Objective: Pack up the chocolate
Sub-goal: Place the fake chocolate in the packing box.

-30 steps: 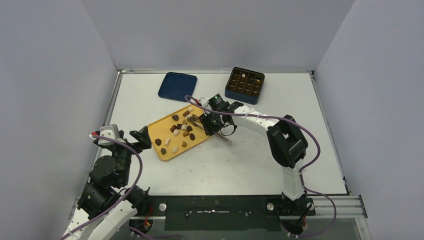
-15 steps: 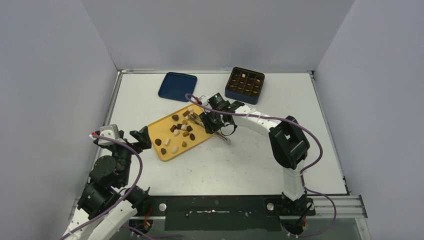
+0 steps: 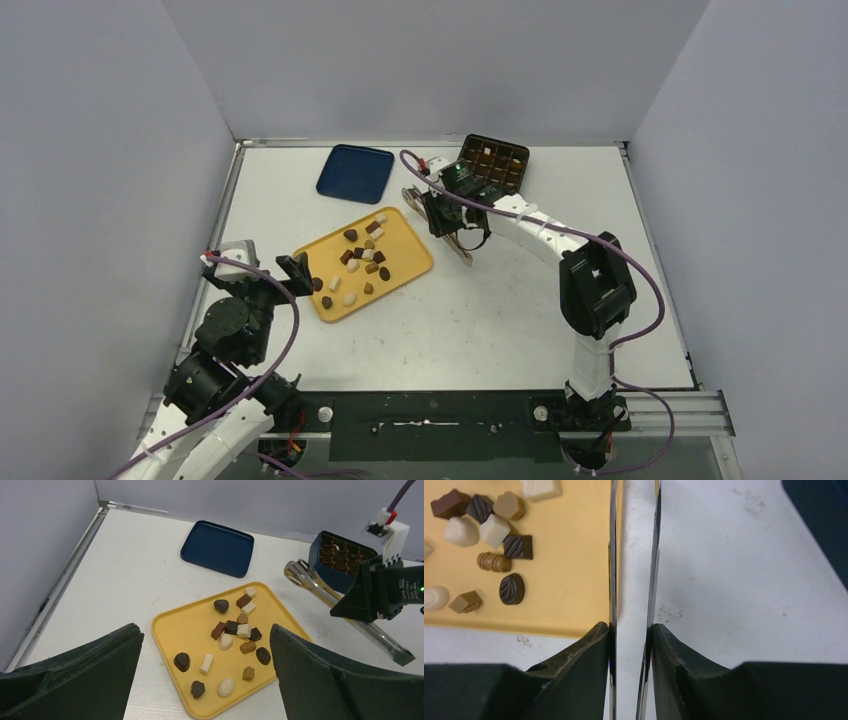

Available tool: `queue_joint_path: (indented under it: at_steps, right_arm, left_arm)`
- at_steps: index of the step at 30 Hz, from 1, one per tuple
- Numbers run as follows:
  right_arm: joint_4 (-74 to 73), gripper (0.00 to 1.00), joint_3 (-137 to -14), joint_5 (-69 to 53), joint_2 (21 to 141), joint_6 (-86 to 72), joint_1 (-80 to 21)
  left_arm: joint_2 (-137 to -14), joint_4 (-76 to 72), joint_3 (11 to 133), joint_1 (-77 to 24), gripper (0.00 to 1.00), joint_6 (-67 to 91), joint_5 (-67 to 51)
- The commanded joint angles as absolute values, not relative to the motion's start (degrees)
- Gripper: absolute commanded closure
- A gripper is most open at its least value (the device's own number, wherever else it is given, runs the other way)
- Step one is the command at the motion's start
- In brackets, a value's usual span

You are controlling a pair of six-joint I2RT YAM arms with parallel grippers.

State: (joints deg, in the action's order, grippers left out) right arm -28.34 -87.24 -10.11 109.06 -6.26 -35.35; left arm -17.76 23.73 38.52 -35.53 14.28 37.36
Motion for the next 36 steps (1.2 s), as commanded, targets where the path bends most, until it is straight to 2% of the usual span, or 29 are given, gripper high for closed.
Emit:
queue_joint_path:
  at_steps: [1,19,36]
  right_arm:
    - [-27.3,0.75,-92.4,-5.4,106.0,-7.3,-31.6]
    - [-31.6,0.71,-112.9,-4.2,120.4,-7.3,-18.0]
    - [-28.9,0.69,-116.0,-3.6,128.0,-6.2,-15.7]
  left_arm:
    - [-20.6,21.6,38.9,-35.2,0.03,13.5,35.1]
    - [-24.7,21.4,38.9,-35.0,0.03,13.2,32.0]
    - [-23.7,21.5,38.8,-35.0,0.03,13.2,31.8]
